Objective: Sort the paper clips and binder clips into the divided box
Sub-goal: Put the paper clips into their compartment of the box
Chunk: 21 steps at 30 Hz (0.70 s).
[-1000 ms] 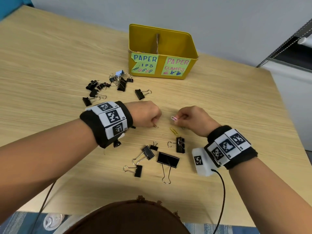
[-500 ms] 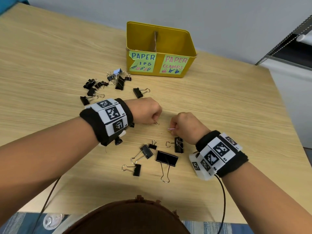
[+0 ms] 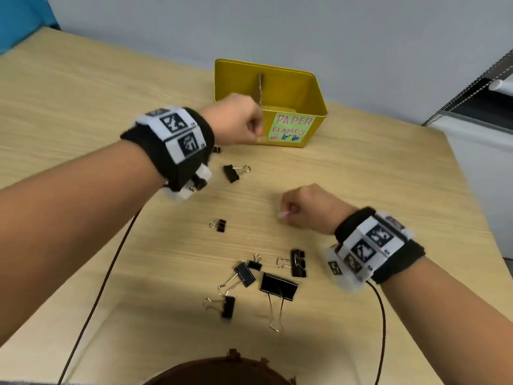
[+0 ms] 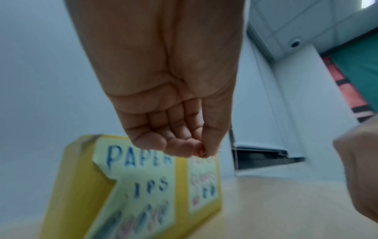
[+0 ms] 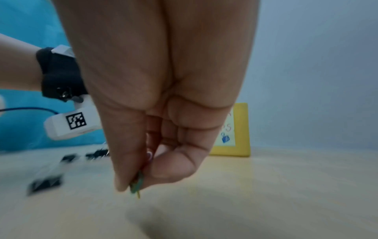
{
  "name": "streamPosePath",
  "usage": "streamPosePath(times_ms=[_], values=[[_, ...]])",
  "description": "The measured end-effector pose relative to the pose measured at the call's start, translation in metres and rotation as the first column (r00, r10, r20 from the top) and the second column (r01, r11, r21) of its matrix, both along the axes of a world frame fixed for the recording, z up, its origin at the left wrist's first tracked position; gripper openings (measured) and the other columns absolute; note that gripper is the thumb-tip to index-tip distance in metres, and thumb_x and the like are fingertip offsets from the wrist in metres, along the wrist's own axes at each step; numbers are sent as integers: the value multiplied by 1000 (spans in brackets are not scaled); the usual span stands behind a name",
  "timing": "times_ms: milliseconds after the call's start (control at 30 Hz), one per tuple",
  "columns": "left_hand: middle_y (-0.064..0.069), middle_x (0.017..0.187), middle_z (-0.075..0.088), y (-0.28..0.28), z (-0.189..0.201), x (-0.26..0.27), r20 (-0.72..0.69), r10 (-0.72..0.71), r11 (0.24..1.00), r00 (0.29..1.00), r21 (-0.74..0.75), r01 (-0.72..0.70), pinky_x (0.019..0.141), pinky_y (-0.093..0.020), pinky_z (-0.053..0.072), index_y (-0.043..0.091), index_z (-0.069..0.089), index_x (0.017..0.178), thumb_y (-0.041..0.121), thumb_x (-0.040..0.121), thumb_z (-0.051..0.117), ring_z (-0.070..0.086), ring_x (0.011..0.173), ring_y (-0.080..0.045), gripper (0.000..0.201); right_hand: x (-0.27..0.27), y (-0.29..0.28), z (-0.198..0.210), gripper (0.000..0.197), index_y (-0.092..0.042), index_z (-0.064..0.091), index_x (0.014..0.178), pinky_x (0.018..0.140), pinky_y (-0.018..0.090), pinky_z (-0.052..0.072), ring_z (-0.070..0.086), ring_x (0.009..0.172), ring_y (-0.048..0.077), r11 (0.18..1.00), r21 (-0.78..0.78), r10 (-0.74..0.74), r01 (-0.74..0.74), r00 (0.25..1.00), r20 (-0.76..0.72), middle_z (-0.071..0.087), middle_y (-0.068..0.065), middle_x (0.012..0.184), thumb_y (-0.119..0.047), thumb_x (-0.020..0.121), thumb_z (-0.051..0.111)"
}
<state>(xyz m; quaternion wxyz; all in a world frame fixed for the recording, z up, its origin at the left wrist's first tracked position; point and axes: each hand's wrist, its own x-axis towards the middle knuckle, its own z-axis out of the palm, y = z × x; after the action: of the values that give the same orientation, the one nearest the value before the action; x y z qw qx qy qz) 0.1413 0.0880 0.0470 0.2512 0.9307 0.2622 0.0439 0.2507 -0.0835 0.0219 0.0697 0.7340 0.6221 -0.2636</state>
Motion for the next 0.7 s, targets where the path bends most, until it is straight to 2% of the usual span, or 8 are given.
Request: streamPosePath(times_ms=[133,233,300,400,467,533,600,700], values=[[-4,85,66,40,21,8,243,306,950,921,-14,-312,79,-25,46,10,68,89,12,84,62,60,85,-19,8,18,61,45,8,-14,65,82,55,18,42,52,48,-1,946,299,-92,129,987,-133,58,-3,64,-21,86,64],[-12,102,70,58,15,7,189,398,913,898,13,-407,91,-33,48,9,71,96,20,84,64,63,99,-26,17,23,115,72,9,-20,67,75,46,7,39,50,37,-12,778,563,-168,279,956,-241,55,-7,59,-23,83,67],[-11,108,69,64,4,0,167,425,900,890,26,-434,96,-39,46,12,71,99,25,85,62,60,104,-28,21,17,147,77,15,-12,73,91,57,15,42,54,46,-6,702,644,-195,304,952,-237,60,-1,70,-23,84,65],[-9,116,63,57,-6,-17,195,406,893,893,122,-433,98,-46,41,19,70,102,29,86,57,53,113,-30,23,3,174,69,31,-12,64,120,91,28,45,63,101,19,810,546,-234,214,972,-35,66,10,110,-20,92,54],[-7,112,57,38,-7,-33,252,377,900,891,127,-417,96,-43,42,21,68,105,30,85,59,51,111,-27,23,-7,173,61,41,-14,49,135,106,33,38,49,126,30,894,428,-203,135,972,117,48,15,137,-16,93,50],[-2,102,52,9,-6,-52,211,302,949,929,27,-315,87,-33,44,21,63,108,32,82,64,54,101,-22,29,-15,154,60,47,-17,41,139,106,38,39,45,129,35,919,387,-154,78,974,169,41,18,140,-12,93,49],[-2,111,51,-23,-5,-69,-39,116,987,993,-109,-119,88,-32,47,24,53,122,42,76,68,55,106,-21,52,-21,120,64,46,-21,43,137,103,37,41,48,126,32,940,340,-81,17,981,176,49,15,138,-12,92,48],[3,143,29,-77,-16,-92,-396,-207,946,895,-313,81,106,-40,41,40,24,140,52,64,73,39,128,-19,91,-35,46,68,48,-29,46,135,92,30,41,53,112,21,997,20,72,-75,992,103,55,5,134,-32,88,58]])
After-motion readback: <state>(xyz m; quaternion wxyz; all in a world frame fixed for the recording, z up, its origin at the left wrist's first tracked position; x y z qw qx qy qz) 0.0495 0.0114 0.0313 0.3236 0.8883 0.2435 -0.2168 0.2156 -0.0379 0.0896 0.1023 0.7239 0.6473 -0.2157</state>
